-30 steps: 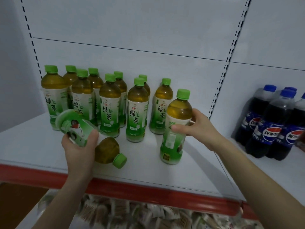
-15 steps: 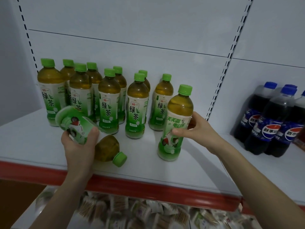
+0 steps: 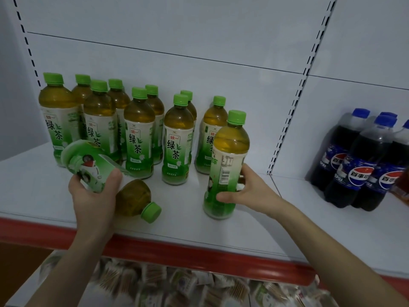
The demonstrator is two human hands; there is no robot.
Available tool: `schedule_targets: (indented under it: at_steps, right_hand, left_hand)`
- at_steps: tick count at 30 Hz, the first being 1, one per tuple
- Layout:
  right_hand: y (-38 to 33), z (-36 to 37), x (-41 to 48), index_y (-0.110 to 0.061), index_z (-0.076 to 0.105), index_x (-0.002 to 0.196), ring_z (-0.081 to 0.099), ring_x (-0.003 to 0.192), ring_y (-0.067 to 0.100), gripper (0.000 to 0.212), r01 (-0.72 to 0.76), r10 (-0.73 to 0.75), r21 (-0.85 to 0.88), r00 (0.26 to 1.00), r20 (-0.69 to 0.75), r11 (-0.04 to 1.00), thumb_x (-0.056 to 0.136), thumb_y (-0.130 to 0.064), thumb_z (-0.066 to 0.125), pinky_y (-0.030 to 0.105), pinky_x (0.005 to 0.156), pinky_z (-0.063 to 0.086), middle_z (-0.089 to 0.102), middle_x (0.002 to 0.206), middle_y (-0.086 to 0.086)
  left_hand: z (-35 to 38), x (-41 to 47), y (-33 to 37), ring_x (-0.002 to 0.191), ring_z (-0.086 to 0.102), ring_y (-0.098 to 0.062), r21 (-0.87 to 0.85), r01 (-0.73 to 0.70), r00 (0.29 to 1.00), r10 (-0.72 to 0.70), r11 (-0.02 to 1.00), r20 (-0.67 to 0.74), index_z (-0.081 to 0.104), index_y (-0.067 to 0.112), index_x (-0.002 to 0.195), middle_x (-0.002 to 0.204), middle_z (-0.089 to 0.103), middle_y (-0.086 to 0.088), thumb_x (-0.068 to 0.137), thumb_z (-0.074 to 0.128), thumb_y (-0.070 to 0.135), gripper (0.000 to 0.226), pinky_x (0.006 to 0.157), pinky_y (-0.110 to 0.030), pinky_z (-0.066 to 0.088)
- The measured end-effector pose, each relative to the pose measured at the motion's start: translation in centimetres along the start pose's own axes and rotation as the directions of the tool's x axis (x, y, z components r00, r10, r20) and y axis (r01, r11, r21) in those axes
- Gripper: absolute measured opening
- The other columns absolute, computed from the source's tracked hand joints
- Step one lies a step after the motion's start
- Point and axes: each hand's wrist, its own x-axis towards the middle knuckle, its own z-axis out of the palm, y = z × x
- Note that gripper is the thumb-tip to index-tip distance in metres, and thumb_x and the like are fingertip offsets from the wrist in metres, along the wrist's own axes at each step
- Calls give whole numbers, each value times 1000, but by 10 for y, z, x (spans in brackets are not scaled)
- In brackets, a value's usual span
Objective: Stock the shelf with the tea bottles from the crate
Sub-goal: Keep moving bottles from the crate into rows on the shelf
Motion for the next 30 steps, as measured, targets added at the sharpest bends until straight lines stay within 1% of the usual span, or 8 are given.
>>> schedule_targets:
  at_steps: [2, 4, 9, 13, 19, 22, 24, 30]
  right_hand:
    - [5, -1, -1, -18, 40, 127, 58, 106, 9, 72, -1, -4, 51, 995, 96, 999, 67, -12, 79, 21, 85, 52, 59, 117, -7]
    - [6, 0, 0, -22, 45, 120, 62, 99, 4, 66, 21, -27, 70, 996, 84, 997, 66, -7, 79, 15, 78, 53, 62, 111, -10]
    - [7, 25, 14, -23, 36, 108, 55, 97, 11, 73, -26, 7, -71, 965, -263, 997, 56, -38, 84, 27, 77, 50, 54, 107, -9]
    - [7, 32, 32, -15, 35, 115, 52, 100, 15, 77, -43, 0, -109, 931, -365, 993, 61, -44, 81, 26, 74, 47, 50, 112, -1]
    - [6, 34, 44, -11, 29, 126, 52, 112, 22, 83, -85, 41, -116, 941, -337, 990, 66, -42, 78, 35, 87, 50, 50, 124, 3]
    - [11, 22, 38, -13, 26, 135, 50, 109, 13, 82, -40, 49, 56, 984, -171, 998, 71, -20, 77, 26, 87, 46, 48, 123, -3]
    - [17, 15, 34, -12, 30, 135, 50, 112, 15, 74, -38, 42, 39, 993, -113, 999, 75, -10, 73, 25, 87, 45, 49, 128, 1]
    - [18, 20, 34, -15, 41, 127, 53, 84, 3, 65, -20, 30, 53, 980, -196, 998, 72, -12, 76, 7, 58, 44, 51, 107, -9]
  left_hand:
    - [0, 1, 0, 106, 52, -18, 8, -7, 1000, 7, 1000, -3, 27, 10, 141, 125, 51, -5, 84, 64, 25, 69, 92, -36, 45]
    - [1, 1, 0, 105, 52, -17, 6, -9, 1000, 9, 1000, -1, 26, 10, 141, 122, 51, -4, 85, 64, 25, 69, 92, -36, 45]
    - [3, -1, 1, 104, 51, -14, 10, -20, 1000, 20, 1000, -6, 26, 9, 141, 115, 49, 0, 85, 63, 22, 69, 90, -32, 43]
    - [3, -2, 1, 103, 51, -14, 18, -23, 1000, 24, 1000, -12, 27, 9, 141, 115, 48, 1, 85, 63, 22, 68, 90, -33, 44]
    - [3, -2, 1, 103, 50, -14, 25, -36, 999, 36, 999, -7, 28, 8, 140, 115, 49, 0, 85, 63, 22, 67, 88, -30, 42]
    - [3, -2, 0, 103, 49, -13, 28, -39, 999, 40, 999, -7, 27, 6, 141, 115, 48, 0, 85, 63, 22, 68, 86, -28, 40]
    - [3, -3, -1, 102, 50, -14, 27, -36, 999, 36, 999, -5, 27, 6, 140, 115, 50, -1, 85, 63, 23, 68, 86, -29, 41]
    - [3, -1, -1, 102, 52, -16, 35, -34, 999, 34, 999, -11, 29, 9, 140, 115, 51, -1, 84, 64, 24, 68, 86, -32, 42]
